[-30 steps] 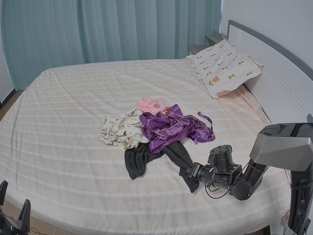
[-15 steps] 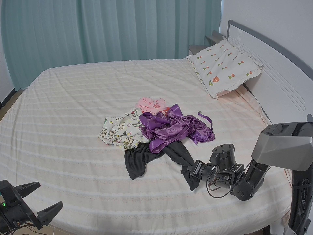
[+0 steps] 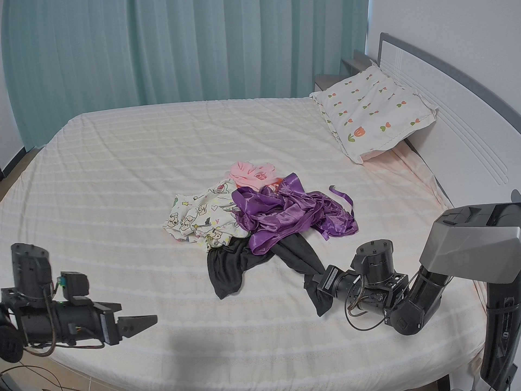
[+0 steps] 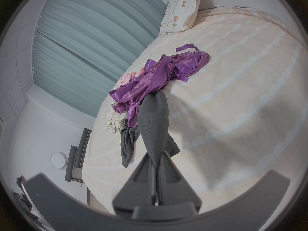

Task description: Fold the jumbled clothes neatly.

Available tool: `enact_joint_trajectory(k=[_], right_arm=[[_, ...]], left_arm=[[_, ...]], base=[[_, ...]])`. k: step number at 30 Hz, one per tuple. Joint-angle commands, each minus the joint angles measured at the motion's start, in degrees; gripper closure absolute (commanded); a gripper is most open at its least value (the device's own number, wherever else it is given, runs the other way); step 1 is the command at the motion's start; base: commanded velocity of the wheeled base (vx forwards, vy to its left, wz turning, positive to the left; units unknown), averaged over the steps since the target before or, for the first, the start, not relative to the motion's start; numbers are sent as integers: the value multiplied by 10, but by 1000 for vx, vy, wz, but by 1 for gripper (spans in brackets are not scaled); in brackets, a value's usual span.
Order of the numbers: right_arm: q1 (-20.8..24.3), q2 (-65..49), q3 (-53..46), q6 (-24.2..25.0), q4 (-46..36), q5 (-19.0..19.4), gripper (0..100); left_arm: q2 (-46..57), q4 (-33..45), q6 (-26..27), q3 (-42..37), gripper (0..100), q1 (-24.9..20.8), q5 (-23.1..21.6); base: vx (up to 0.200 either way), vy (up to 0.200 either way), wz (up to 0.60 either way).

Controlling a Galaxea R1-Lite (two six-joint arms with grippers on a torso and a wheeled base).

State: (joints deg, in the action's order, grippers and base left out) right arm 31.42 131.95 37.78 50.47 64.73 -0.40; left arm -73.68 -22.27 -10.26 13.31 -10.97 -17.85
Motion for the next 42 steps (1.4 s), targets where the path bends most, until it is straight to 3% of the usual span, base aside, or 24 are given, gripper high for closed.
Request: enact_joint_trajectory(k=[1,10,13,20,25,34,42], right_arm=[[1,-3,-12,-1,19,0,100],[4,2,-11,-1,19,0,100],[5,2,-12,0,19,0,100],[5,2,-15,-1,19,0,100],[6,2,-15,-1,19,0,100],[9,3,-14,-1,19,0,100],[9,3,-14,-1,19,0,100]], left_arm=[[-271,-112,-123,61,0,-78,65],[-422,-158,-136,154,0,-101,169],[-447,-158,-146,182,0,-103,172],[-540,-157,-223,296,0,-130,192],[-604,-154,-226,365,0,-138,226],[-669,-153,-227,446,0,-158,240],[-711,-143,-228,525,0,-164,289]], base=[[0,0,0],[0,0,0],[0,0,0],[0,0,0],[0,0,0],[0,0,0],[0,0,0]])
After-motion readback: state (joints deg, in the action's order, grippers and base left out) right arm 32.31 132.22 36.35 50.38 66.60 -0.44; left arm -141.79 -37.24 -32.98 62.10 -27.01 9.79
